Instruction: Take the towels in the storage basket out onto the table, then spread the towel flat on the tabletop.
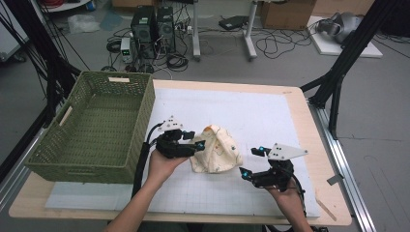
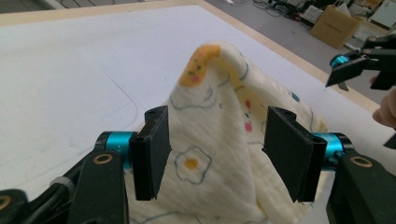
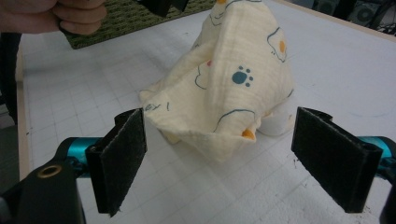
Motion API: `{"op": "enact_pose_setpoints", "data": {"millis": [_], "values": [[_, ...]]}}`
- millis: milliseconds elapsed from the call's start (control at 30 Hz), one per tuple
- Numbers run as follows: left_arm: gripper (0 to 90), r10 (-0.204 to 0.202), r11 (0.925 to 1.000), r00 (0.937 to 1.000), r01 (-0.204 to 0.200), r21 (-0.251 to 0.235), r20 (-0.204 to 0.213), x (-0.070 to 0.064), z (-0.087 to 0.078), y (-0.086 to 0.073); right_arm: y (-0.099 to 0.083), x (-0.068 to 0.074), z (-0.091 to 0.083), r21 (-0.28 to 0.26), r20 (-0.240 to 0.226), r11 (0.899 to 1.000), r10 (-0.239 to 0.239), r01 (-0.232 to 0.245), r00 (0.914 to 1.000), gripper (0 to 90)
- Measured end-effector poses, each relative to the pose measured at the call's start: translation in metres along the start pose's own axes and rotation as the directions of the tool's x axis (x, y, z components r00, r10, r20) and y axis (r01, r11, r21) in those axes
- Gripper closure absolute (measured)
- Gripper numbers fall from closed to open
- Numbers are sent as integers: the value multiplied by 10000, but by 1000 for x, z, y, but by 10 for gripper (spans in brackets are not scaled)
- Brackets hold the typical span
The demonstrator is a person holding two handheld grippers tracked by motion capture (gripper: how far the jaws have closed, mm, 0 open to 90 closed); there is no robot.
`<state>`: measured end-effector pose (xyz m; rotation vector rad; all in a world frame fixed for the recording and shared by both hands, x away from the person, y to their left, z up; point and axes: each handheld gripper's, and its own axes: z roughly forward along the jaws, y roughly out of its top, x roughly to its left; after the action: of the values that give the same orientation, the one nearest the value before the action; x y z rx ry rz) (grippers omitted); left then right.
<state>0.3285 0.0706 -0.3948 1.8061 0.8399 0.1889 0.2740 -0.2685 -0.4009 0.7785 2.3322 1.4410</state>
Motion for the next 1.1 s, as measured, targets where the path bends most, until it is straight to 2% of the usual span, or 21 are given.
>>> {"op": "enact_pose_setpoints", "data": {"millis": [300,367,433,533,600,633,733,800,867,933,1000,1033,1100], "values": [[423,72,9978,9999,-67,663,-74,-3,1,-29,14,18,7,35,-208,9987,-515,515,9985,265],[436,232,9950,9996,-214,972,-181,-4,3,-35,18,23,12,37,-352,9979,-638,640,9973,305],[478,219,9910,9997,-199,1326,-133,-4,7,-40,21,28,19,106,-409,9964,-834,839,9957,348],[543,304,9807,9994,-265,1938,-175,-3,14,-45,23,33,31,502,-624,9933,-1005,1037,9930,397],[598,446,9720,9988,-393,2316,-177,-4,19,-47,22,36,40,814,-658,9881,-1251,1303,9900,427],[621,522,9653,9984,-442,2574,-240,-5,22,-48,22,38,45,974,-691,9858,-1308,1372,9890,441],[706,1080,9602,9930,-919,2638,-473,-8,24,-49,19,41,58,1368,-812,9783,-1455,1557,9860,482],[794,1374,9560,9886,-1161,2695,-614,-9,25,-49,18,43,66,1742,-746,9684,-1679,1786,9830,510],[859,1325,9572,9890,-1106,2673,-652,-8,26,-49,16,42,74,2063,-657,9577,-1909,2005,9794,563],[887,1423,9545,9880,-1211,2726,-593,-8,26,-49,14,40,79,2415,-580,9455,-2105,2183,9759,652],[892,1410,9538,9885,-1210,2751,-543,-9,25,-49,13,36,83,2675,-754,9342,-2241,2362,9717,770],[893,1431,9525,9885,-1243,2781,-481,-9,24,-49,12,34,83,2717,-794,9334,-2212,2346,9720,819],[895,1469,9511,9884,-1306,2799,-381,-11,22,-48,12,30,80,2627,-965,9406,-1963,2152,9758,872]]}}
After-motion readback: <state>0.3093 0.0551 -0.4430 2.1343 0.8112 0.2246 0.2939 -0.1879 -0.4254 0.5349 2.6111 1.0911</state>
